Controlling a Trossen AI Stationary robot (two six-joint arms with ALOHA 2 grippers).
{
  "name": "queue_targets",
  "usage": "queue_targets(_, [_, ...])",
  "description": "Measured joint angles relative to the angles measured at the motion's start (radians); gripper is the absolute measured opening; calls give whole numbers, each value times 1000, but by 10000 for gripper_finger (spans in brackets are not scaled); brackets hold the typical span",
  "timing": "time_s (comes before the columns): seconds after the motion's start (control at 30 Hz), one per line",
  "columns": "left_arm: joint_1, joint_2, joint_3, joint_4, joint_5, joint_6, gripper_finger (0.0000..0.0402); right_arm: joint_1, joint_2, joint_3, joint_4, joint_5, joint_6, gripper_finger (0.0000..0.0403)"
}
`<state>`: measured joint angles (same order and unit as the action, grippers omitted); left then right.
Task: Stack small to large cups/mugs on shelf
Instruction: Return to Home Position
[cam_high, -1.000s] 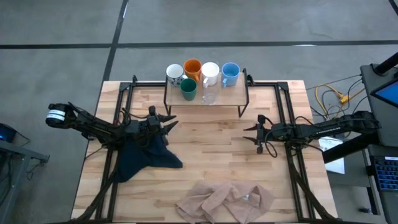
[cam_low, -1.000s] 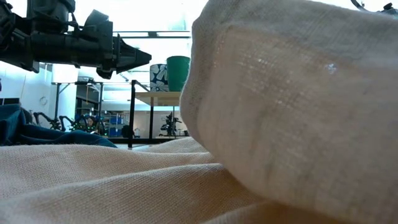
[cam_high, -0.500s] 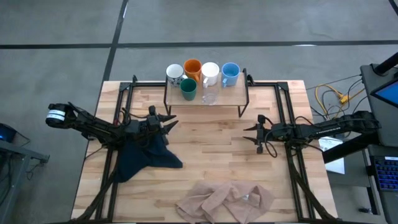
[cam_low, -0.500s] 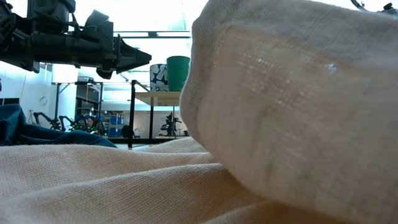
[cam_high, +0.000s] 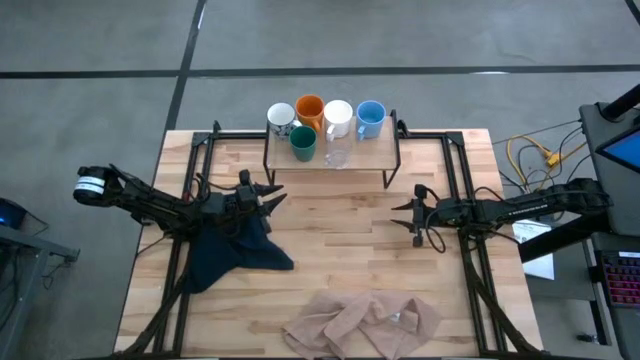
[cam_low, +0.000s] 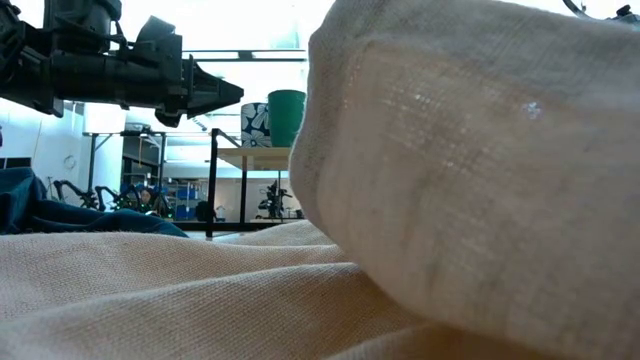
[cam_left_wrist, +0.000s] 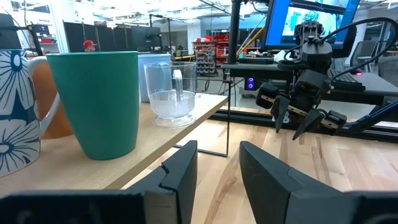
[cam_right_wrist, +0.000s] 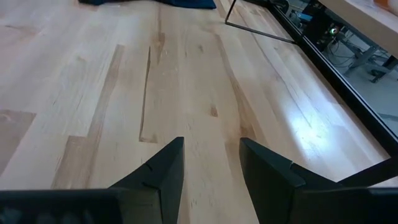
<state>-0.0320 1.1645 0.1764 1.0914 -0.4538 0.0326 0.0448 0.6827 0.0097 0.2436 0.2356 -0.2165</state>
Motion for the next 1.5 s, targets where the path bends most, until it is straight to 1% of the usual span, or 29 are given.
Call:
queue_targets(0.37, [0, 0, 0, -1, 0, 0, 107, 0, 0, 0, 0, 0, 11, 148])
queue_targets(0.63, [-1, 0, 1, -1, 5, -1, 107, 0, 0, 0, 1, 0, 60, 148])
queue_targets(0.87, [-1, -11, 18, -1, 25, -162, 107, 0, 0, 0, 0, -1, 85, 148])
queue_targets(0.97, [-1, -45, 18, 0, 31, -143, 107, 2, 0, 0, 0, -10, 86, 148])
queue_targets(1.07, [-1, -83, 15, -3, 56, -76, 107, 3, 0, 0, 0, -18, 86, 148])
queue_targets(1.17, [-1, -128, 15, -19, 59, -27, 107, 3, 0, 0, 0, -51, 86, 148])
queue_targets(1.4, [-1, -245, 14, -212, 60, -27, 107, 3, 0, 0, -1, -60, 88, 148])
queue_targets(1.5, [-1, -292, 15, -265, 61, -27, 107, 3, 0, 0, -3, -68, 111, 148])
